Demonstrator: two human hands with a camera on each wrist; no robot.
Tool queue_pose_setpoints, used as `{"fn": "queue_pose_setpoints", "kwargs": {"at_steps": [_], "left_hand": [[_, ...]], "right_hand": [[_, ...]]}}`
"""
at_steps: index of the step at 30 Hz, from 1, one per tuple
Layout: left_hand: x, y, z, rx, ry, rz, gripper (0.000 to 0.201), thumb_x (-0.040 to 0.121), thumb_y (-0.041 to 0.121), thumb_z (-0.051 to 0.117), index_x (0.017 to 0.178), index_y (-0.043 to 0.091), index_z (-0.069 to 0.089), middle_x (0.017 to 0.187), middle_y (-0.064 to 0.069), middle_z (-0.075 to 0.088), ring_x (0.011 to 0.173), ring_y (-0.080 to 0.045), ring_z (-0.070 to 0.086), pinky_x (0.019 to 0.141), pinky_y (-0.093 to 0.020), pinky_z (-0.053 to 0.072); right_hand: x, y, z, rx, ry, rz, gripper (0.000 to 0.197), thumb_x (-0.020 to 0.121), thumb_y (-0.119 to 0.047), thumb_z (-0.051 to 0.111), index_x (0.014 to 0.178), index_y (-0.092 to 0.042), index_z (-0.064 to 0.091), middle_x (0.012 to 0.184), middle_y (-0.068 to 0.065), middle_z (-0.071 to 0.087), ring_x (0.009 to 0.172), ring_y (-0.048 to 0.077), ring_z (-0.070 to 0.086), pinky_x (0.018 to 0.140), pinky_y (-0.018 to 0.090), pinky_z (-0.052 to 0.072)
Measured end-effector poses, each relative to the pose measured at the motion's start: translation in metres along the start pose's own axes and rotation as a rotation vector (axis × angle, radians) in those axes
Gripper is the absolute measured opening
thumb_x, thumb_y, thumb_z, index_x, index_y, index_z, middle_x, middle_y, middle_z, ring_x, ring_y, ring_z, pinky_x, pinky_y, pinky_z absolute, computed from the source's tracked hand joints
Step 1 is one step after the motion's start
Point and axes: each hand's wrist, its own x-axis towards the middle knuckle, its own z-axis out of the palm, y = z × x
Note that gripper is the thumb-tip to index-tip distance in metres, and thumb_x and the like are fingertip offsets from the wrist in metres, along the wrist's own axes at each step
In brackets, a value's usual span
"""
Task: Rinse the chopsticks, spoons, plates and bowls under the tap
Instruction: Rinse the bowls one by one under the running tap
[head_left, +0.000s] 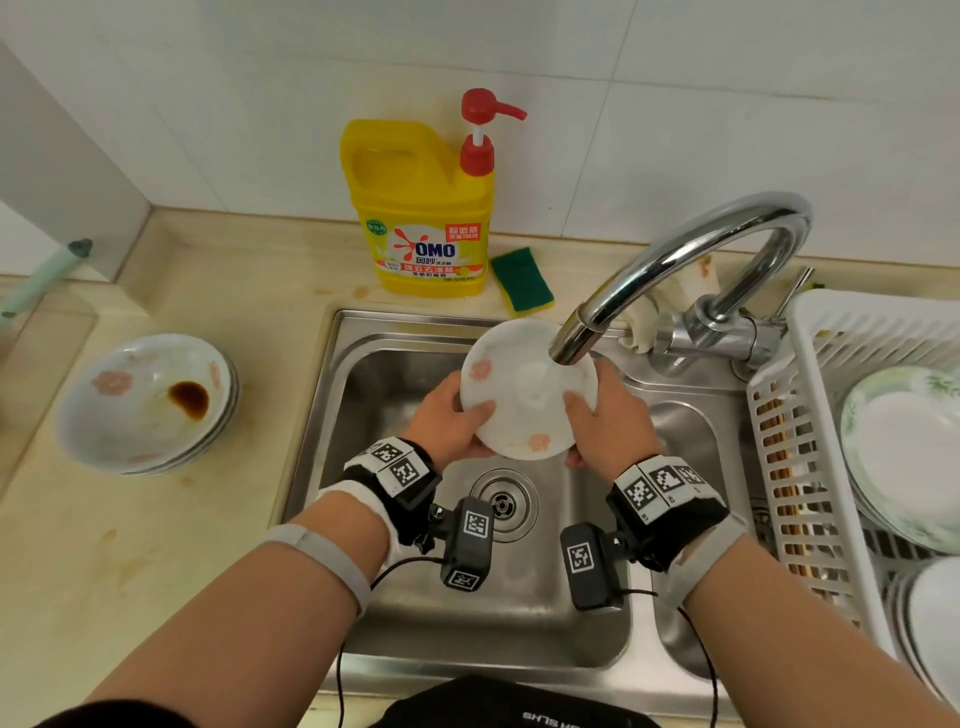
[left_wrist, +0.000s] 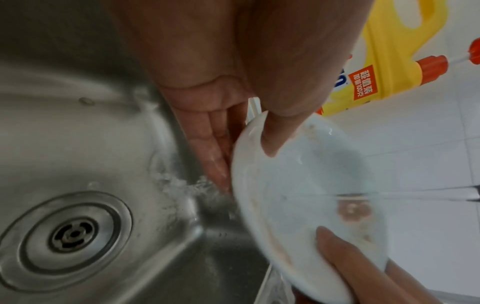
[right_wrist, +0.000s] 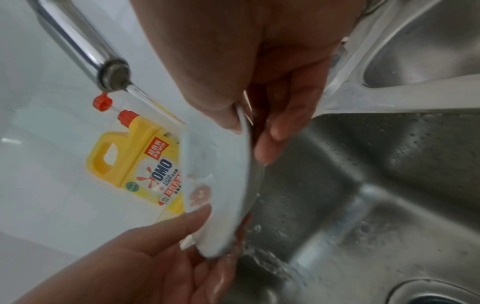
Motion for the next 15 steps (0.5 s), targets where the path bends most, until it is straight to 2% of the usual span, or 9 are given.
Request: {"fn": "queue_pose_setpoints", "kwargs": {"at_steps": [2,4,5,7,9,12,15], "left_hand": [[-0.002,0.000,0.004,-0.076,-0.041,-0.068,0.042,0.100,0.011,0.059,0.139,0.023,0.049,0.131,-0.011,0.061,0.110,-0.032,0.067,0.073,-0.042,0.063],[-0.006,0.002,0.006,-0.135,-0.090,-0.138,0.040,0.102,0.010,0.056,0.138,0.024,0.047,0.126,-0.014,0.064,0.099,-0.033,0.072,0.069,-0.036,0.062],[-0.010,0.004,0.006,-0.146,-0.112,-0.163,0.039,0.102,0.009,0.055,0.137,0.025,0.047,0.122,-0.017,0.066,0.093,-0.034,0.075,0.068,-0.035,0.062],[-0.016,0.011,0.001,-0.130,-0.140,-0.195,0.040,0.101,0.007,0.052,0.137,0.024,0.046,0.112,-0.021,0.071,0.085,-0.033,0.076,0.067,-0.034,0.062],[-0.023,0.018,-0.005,-0.069,-0.157,-0.210,0.042,0.100,0.005,0.051,0.138,0.021,0.045,0.103,-0.022,0.074,0.082,-0.032,0.077,0.065,-0.034,0.063],[-0.037,0.029,-0.015,0.072,-0.156,-0.180,0.046,0.098,0.001,0.046,0.140,0.017,0.042,0.105,-0.023,0.072,0.083,-0.033,0.077,0.067,-0.036,0.064],[-0.054,0.040,-0.027,0.299,-0.078,-0.034,0.051,0.094,-0.005,0.043,0.137,0.024,0.040,0.112,-0.009,0.063,0.080,-0.031,0.073,0.064,-0.039,0.064]], "right_hand": [[-0.002,-0.004,-0.006,0.043,0.002,0.024,0.016,0.103,-0.025,0.044,0.119,-0.028,0.043,0.075,0.010,0.071,0.040,0.018,0.063,0.044,0.030,0.053],[-0.004,-0.007,-0.010,0.101,-0.008,0.082,0.009,0.104,-0.028,0.044,0.113,-0.027,0.044,0.067,0.012,0.070,0.039,0.018,0.061,0.039,0.026,0.047],[-0.004,-0.008,-0.012,0.134,-0.027,0.111,0.008,0.105,-0.033,0.044,0.109,-0.026,0.047,0.064,0.011,0.069,0.038,0.018,0.059,0.038,0.025,0.045],[-0.005,-0.006,-0.012,0.162,-0.095,0.170,0.026,0.106,-0.041,0.042,0.101,-0.018,0.053,0.058,0.010,0.065,0.037,0.018,0.055,0.039,0.024,0.042],[-0.006,-0.004,-0.008,0.209,-0.160,0.239,0.031,0.107,-0.033,0.041,0.098,-0.008,0.056,0.055,0.010,0.062,0.037,0.018,0.051,0.041,0.022,0.040],[-0.011,-0.004,0.001,0.304,-0.214,0.320,0.026,0.107,-0.024,0.042,0.099,-0.007,0.060,0.055,0.012,0.063,0.039,0.018,0.052,0.041,0.022,0.040],[-0.018,-0.013,0.011,0.393,-0.261,0.343,0.019,0.107,-0.020,0.045,0.102,-0.014,0.063,0.061,0.015,0.068,0.048,0.022,0.064,0.048,0.026,0.051]]}}
